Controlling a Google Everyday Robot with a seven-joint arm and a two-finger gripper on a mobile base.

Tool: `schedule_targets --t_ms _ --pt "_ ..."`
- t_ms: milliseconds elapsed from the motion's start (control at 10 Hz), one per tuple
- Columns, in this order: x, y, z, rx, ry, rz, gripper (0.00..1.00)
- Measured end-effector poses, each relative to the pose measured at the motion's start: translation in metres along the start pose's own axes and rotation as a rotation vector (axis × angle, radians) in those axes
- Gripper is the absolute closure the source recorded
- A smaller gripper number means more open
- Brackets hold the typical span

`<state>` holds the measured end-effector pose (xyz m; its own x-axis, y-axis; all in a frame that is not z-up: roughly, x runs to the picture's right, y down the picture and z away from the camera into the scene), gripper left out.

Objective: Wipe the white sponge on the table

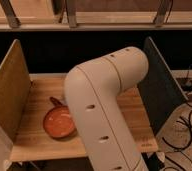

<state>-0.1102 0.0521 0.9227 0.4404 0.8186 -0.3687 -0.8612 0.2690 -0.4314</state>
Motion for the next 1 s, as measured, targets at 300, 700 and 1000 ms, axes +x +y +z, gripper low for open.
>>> schedule_targets --t_ms 300,700,1000 --pt "-0.005 0.015 0.007 0.015 0.006 -0.014 0.24" --pt "-0.012 0.034 0.031 0.020 0.042 -0.035 0.24" --pt "-0.013 0.039 0.046 0.016 0.074 -0.033 0.45"
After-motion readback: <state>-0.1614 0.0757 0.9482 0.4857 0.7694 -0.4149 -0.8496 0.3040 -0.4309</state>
